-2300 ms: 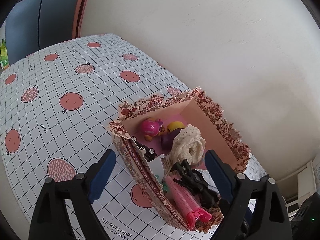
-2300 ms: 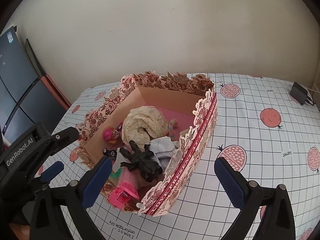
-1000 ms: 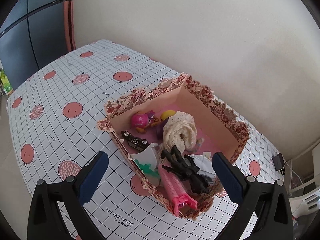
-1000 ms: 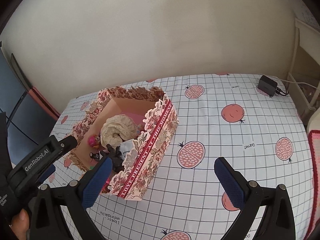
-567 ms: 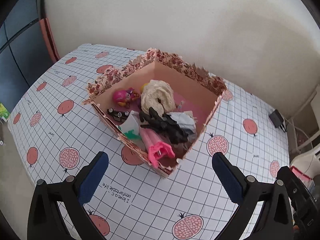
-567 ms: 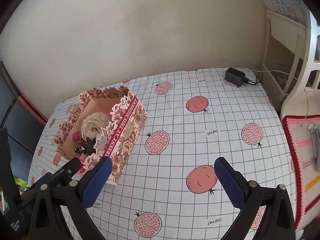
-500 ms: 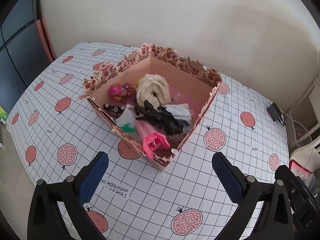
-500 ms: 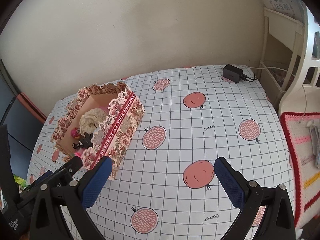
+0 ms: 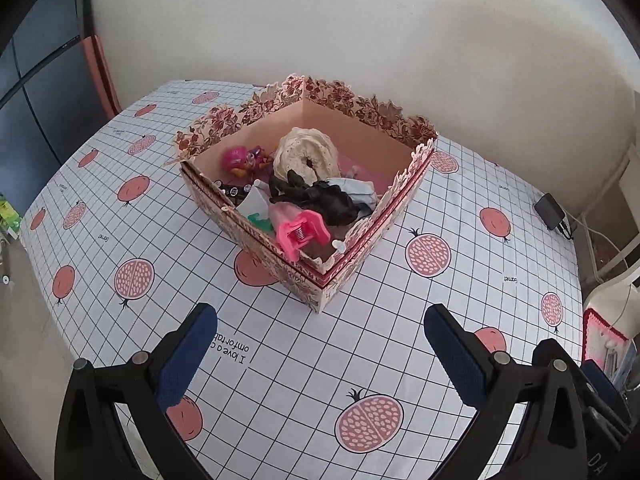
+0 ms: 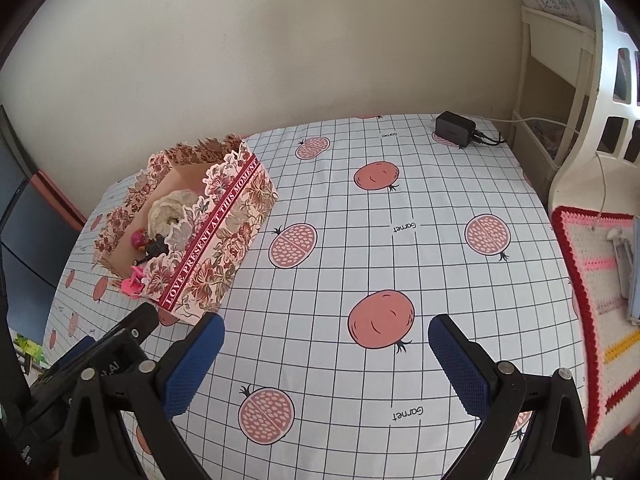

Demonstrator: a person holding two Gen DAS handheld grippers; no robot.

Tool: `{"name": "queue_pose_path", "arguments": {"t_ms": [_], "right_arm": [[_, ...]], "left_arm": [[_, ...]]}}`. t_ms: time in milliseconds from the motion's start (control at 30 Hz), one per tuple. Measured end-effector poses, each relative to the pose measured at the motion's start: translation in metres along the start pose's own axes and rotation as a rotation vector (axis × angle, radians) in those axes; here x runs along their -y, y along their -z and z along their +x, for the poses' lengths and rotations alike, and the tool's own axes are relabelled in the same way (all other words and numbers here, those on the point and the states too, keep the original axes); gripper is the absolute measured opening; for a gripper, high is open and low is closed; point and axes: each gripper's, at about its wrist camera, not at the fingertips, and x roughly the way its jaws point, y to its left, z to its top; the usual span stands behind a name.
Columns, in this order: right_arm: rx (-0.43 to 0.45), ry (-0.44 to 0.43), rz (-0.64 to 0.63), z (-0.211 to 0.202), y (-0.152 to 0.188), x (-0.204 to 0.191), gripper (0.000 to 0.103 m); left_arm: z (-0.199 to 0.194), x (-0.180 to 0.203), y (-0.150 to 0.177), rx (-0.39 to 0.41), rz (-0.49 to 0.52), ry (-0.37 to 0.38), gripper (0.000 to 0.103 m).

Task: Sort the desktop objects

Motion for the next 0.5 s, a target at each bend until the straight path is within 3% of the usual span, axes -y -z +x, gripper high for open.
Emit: {"name": "queue_pose_path", "arguments": {"t_ms": [233, 500], "right_arm": [[0.014, 0.020, -0.080, -0.011, 0.014, -0.008, 0.103], [0.080, -0.016, -0.096, -0.024, 0.015, -0.018, 0.103]], "left_arm": [[-0.006, -0.006, 0.011, 0.003, -0.008, -0.004, 0.103], [-0.025, -0.016, 0.008, 0.047, -0.006, 0.003, 0.103]]}}
